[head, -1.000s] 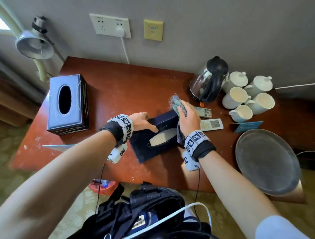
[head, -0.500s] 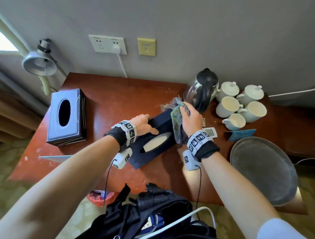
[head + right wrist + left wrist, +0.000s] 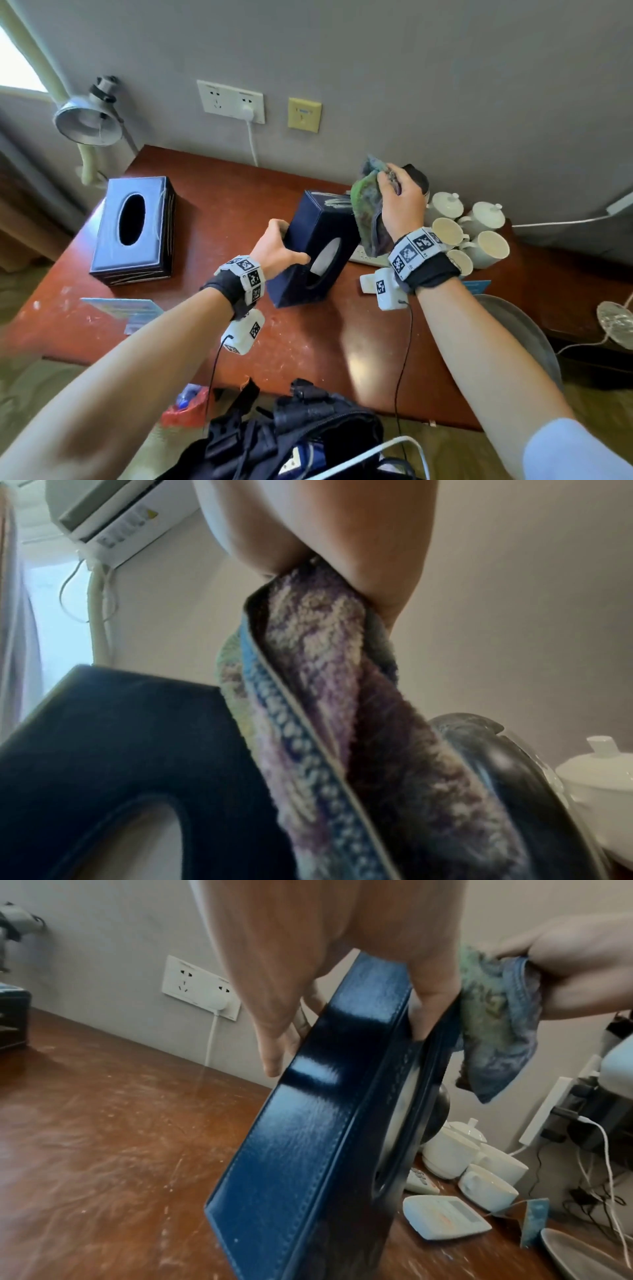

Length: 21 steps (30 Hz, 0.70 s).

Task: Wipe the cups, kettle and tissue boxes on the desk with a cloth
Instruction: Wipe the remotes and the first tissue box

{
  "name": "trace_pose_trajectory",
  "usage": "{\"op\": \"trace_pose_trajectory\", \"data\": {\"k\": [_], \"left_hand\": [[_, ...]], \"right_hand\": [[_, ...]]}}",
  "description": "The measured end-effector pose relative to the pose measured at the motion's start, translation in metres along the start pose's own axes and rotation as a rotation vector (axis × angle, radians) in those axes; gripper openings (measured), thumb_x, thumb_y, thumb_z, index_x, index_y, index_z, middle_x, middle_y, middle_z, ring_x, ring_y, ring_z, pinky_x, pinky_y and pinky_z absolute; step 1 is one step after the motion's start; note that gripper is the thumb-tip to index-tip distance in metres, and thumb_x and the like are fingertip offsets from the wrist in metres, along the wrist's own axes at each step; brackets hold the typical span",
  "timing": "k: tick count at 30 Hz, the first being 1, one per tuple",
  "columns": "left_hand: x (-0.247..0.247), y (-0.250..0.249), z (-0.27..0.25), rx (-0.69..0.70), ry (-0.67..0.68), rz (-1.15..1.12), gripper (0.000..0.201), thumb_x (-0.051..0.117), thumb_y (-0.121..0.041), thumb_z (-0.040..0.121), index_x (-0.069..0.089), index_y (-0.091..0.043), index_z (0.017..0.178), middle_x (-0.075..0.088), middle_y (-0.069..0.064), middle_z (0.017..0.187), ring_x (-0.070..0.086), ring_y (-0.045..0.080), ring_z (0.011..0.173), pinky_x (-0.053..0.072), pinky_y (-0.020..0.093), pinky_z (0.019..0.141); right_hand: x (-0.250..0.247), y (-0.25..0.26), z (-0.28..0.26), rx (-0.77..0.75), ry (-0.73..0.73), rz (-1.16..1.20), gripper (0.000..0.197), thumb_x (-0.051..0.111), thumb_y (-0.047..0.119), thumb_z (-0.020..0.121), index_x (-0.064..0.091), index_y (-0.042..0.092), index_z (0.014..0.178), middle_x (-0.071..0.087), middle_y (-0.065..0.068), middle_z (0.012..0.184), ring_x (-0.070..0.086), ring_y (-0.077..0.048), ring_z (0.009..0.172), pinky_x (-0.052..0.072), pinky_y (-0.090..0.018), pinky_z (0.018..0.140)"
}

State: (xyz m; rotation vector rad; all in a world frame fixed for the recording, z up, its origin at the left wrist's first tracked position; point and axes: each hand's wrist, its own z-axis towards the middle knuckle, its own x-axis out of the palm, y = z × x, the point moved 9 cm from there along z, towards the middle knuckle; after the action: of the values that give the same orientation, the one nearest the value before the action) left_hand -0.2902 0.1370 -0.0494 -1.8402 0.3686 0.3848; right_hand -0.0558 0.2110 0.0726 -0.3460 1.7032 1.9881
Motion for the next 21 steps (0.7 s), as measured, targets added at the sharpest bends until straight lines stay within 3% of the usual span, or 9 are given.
{"op": "trace_pose_trajectory", "data": {"k": [3,6,9,11,14,17,21], "left_hand": [[-0.007,0.005,-0.009,0.03,0.017,-0.037,0.082,0.086,-0.015,0.073,0.034,-0.008,0.136,0.051,0.005,0.128,0.054,0.022,0.116,0.044,0.031,0.097],[-0.021,-0.002,-0.02,0.108,0.002,-0.077,0.084,0.086,-0.023,0.075,0.036,-0.015,0.142,0.055,0.001,0.128,0.057,0.017,0.114,0.045,0.033,0.102],[-0.036,-0.001,-0.03,0.143,-0.037,-0.015,0.084,0.087,-0.033,0.072,0.041,-0.019,0.141,0.061,-0.002,0.124,0.062,0.016,0.11,0.049,0.036,0.1],[-0.045,0.006,-0.036,0.137,-0.065,-0.002,0.082,0.087,-0.034,0.072,0.043,-0.019,0.139,0.063,-0.003,0.125,0.063,0.014,0.109,0.051,0.03,0.096],[-0.056,0.017,-0.042,0.122,-0.102,-0.059,0.074,0.088,-0.028,0.071,0.049,-0.018,0.132,0.065,-0.006,0.116,0.064,0.008,0.101,0.05,0.017,0.084],[-0.059,0.021,-0.047,0.142,-0.095,-0.026,0.077,0.09,-0.033,0.064,0.052,-0.018,0.13,0.069,-0.001,0.114,0.067,0.015,0.101,0.054,0.031,0.092],[-0.052,0.022,-0.053,0.195,-0.053,0.035,0.082,0.086,-0.038,0.06,0.052,-0.021,0.132,0.07,-0.001,0.115,0.067,0.017,0.103,0.053,0.034,0.094]], "right_hand": [[0.028,0.002,-0.017,-0.01,0.129,-0.063,0.045,0.056,0.034,0.098,0.052,0.018,0.14,0.056,-0.002,0.14,0.049,-0.017,0.13,0.037,-0.031,0.111],[0.053,0.011,-0.038,-0.058,0.206,-0.16,0.038,0.058,0.036,0.097,0.06,0.02,0.132,0.064,-0.001,0.13,0.056,-0.02,0.123,0.04,-0.037,0.109],[0.066,0.032,-0.059,-0.151,0.206,-0.163,0.027,0.06,0.028,0.095,0.068,0.018,0.12,0.067,0.002,0.124,0.059,-0.017,0.118,0.04,-0.025,0.105],[0.078,0.045,-0.073,-0.213,0.223,-0.198,0.023,0.062,0.026,0.094,0.071,0.018,0.114,0.065,0.003,0.127,0.057,-0.016,0.12,0.036,-0.018,0.102],[0.104,0.062,-0.098,-0.309,0.239,-0.372,0.03,0.058,0.036,0.092,0.07,0.021,0.116,0.063,-0.002,0.13,0.053,-0.025,0.126,0.037,-0.032,0.108],[0.13,0.079,-0.127,-0.424,0.252,-0.462,0.04,0.052,0.041,0.09,0.071,0.019,0.117,0.066,-0.001,0.128,0.05,-0.029,0.13,0.028,-0.04,0.113],[0.13,0.081,-0.143,-0.463,0.315,-0.461,0.036,0.055,0.038,0.095,0.068,0.02,0.124,0.061,-0.001,0.136,0.047,-0.025,0.134,0.025,-0.039,0.116]]}}
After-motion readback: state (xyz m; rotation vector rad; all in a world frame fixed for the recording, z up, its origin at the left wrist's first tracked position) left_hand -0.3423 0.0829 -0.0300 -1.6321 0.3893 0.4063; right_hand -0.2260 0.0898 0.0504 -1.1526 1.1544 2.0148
